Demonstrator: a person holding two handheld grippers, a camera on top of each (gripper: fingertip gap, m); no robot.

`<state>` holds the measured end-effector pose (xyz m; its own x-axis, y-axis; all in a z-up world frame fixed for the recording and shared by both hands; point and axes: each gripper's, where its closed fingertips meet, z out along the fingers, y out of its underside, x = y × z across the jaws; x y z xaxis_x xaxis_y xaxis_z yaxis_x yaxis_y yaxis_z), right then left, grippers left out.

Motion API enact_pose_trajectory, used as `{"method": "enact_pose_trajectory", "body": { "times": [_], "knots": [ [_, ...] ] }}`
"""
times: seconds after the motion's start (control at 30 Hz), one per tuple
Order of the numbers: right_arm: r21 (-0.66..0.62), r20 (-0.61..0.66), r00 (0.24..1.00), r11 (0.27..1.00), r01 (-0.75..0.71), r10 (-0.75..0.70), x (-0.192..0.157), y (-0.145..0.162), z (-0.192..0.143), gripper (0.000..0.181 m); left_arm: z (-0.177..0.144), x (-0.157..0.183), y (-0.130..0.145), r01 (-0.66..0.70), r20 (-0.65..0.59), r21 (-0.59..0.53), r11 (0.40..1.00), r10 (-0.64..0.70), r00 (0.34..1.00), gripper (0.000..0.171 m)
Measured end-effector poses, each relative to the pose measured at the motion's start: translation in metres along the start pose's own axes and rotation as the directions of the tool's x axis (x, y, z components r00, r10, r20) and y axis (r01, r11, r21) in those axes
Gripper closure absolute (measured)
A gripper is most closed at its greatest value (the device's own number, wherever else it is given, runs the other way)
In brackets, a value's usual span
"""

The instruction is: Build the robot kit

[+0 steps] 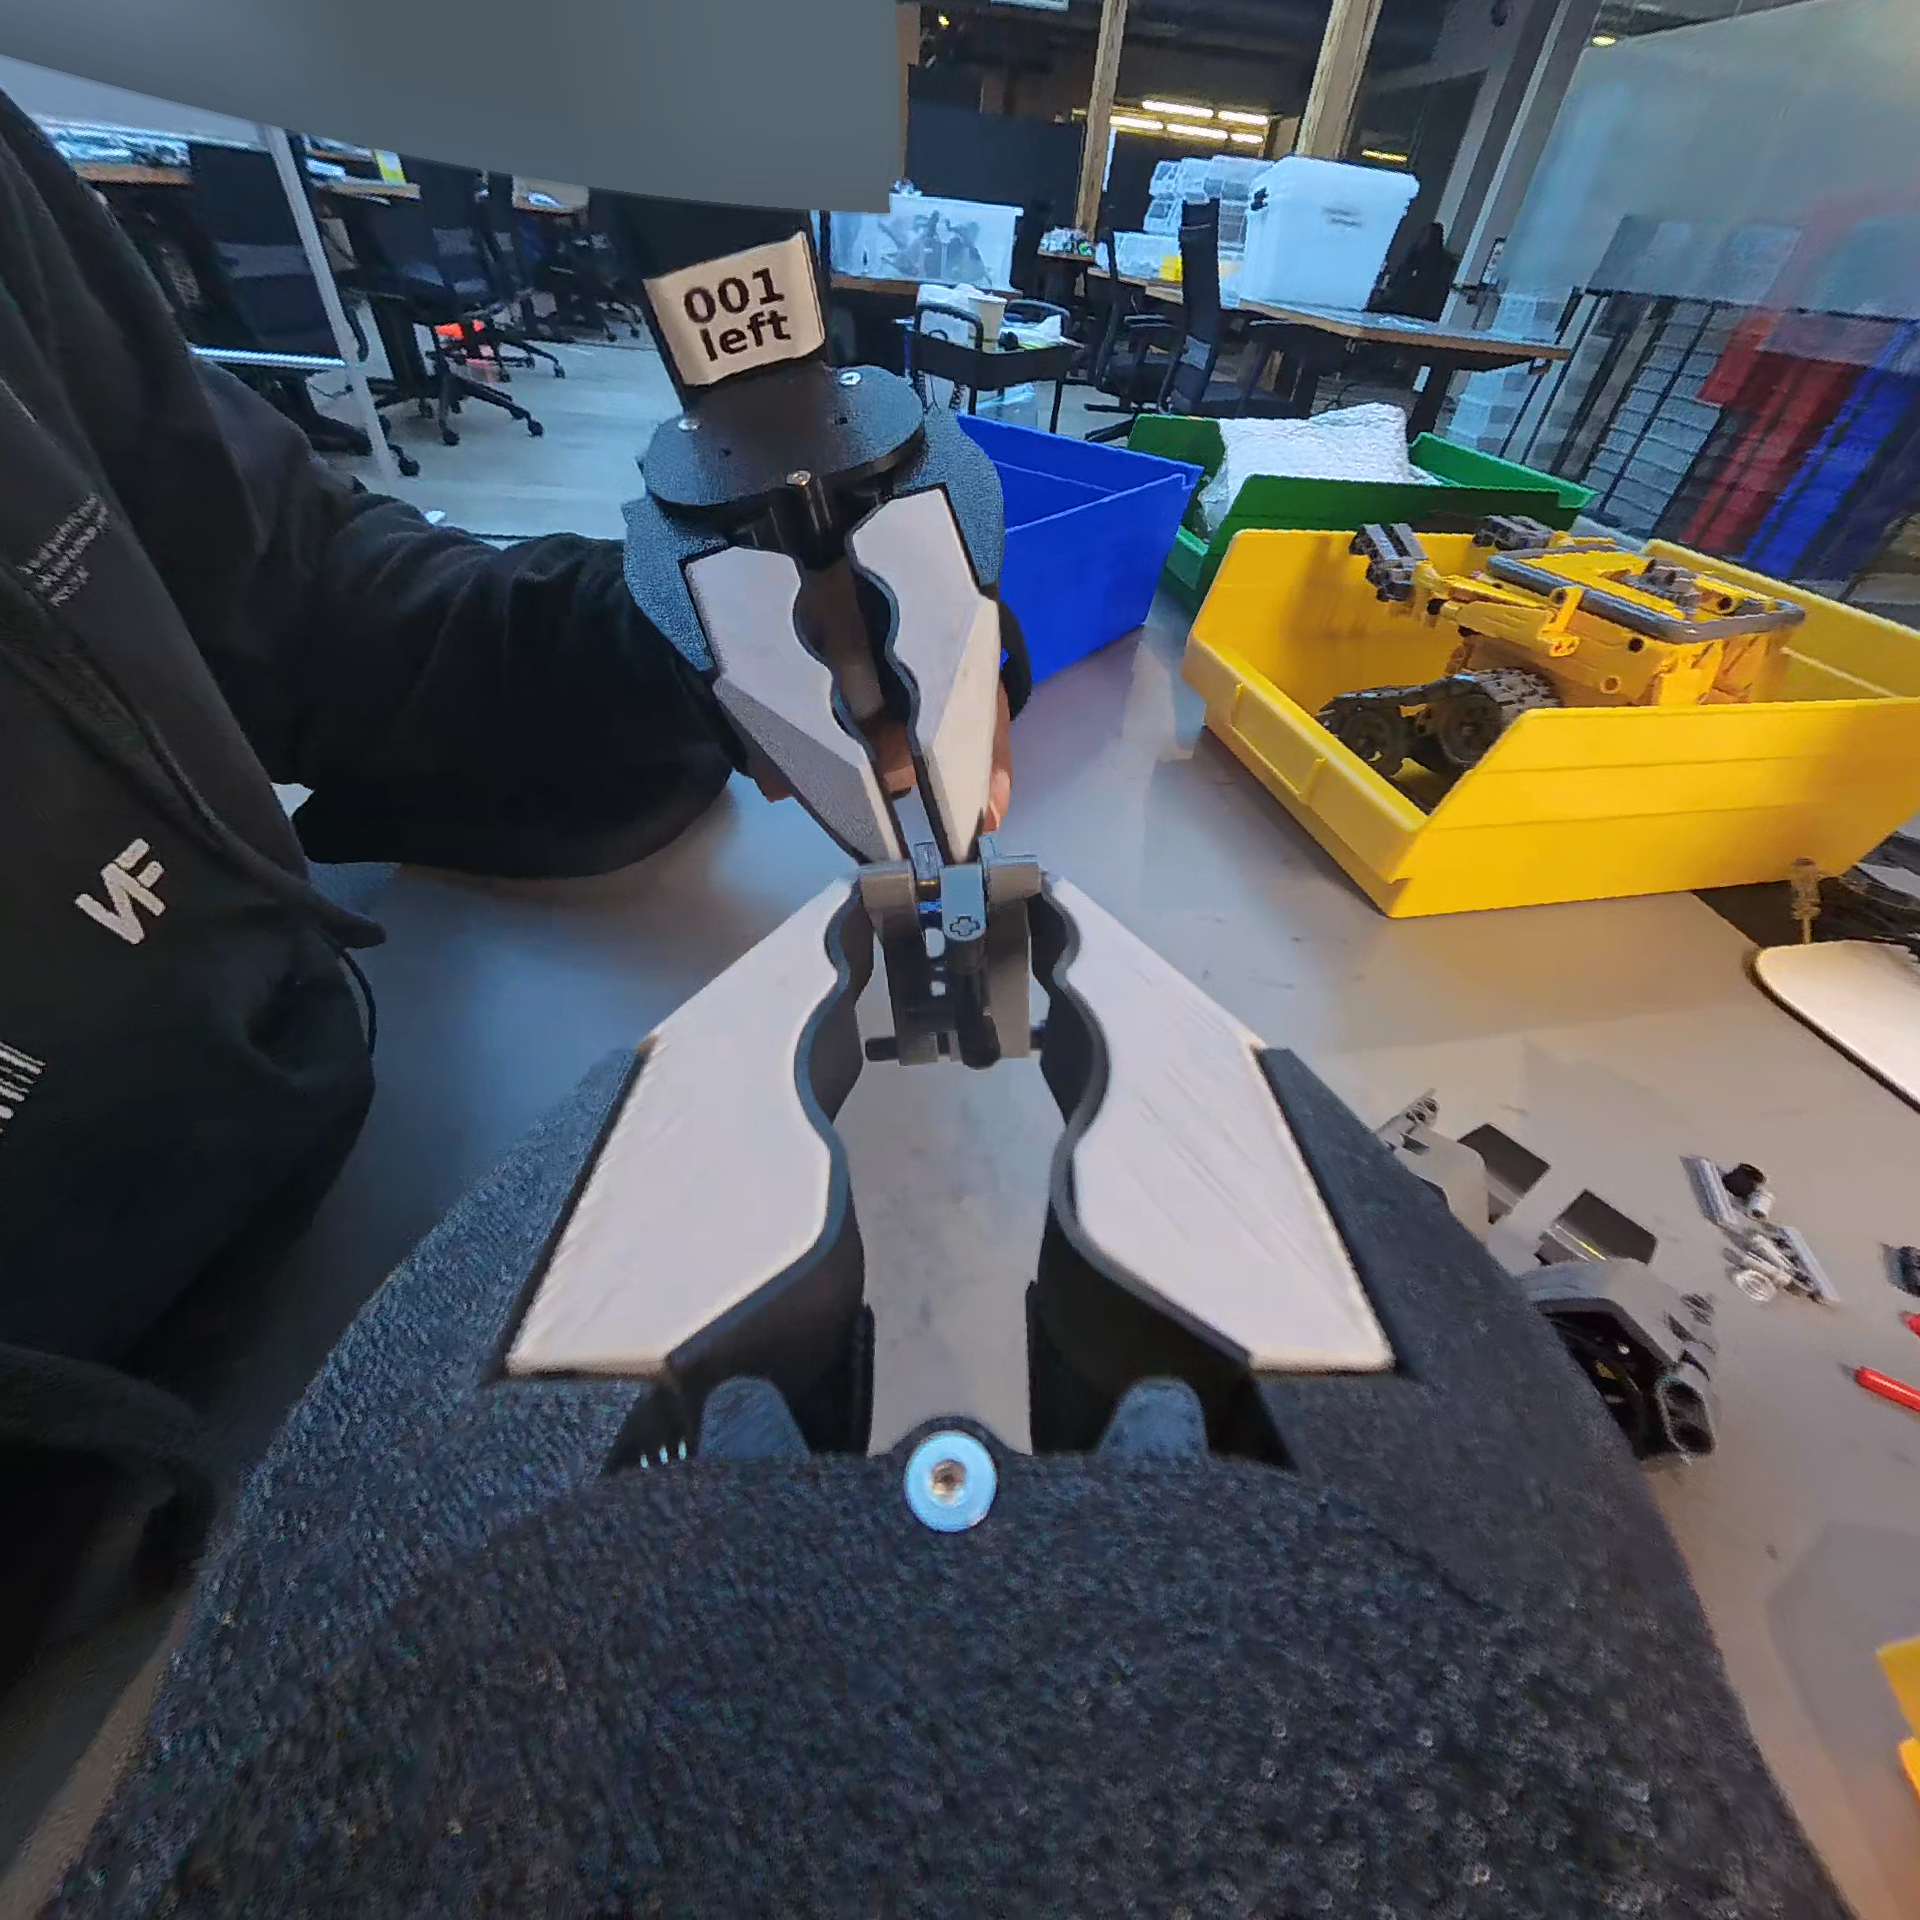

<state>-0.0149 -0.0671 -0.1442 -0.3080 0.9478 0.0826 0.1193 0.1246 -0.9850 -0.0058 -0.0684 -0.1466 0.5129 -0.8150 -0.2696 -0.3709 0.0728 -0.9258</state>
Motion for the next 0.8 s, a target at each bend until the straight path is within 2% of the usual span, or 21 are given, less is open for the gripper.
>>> {"method": "enact_pose_trajectory", "body": {
  "times": [0.17,0.37,0.6,0.8],
  "knots": [
    [0.002,0.024,1.000,1.000,0.015,-0.015,-0.005,-0.002,-0.001,0.154,-0.001,0.006,-0.003,0.057,-0.068,0.008,0.998,-0.057,0.996,0.168],
    [0.042,0.160,0.987,0.999,0.011,-0.018,-0.024,-0.009,-0.005,0.155,-0.008,0.024,-0.013,0.143,-0.245,0.058,0.988,-0.125,0.961,0.169],
    [0.028,0.237,0.972,1.000,-0.008,0.001,-0.033,-0.004,-0.007,0.157,-0.008,0.034,-0.011,0.194,-0.343,0.066,0.979,-0.160,0.926,0.169],
    [0.066,0.305,0.950,0.993,-0.095,0.070,-0.038,-0.007,-0.009,0.157,-0.010,0.038,-0.015,0.235,-0.401,0.091,0.968,-0.181,0.898,0.169]
  ]
}}
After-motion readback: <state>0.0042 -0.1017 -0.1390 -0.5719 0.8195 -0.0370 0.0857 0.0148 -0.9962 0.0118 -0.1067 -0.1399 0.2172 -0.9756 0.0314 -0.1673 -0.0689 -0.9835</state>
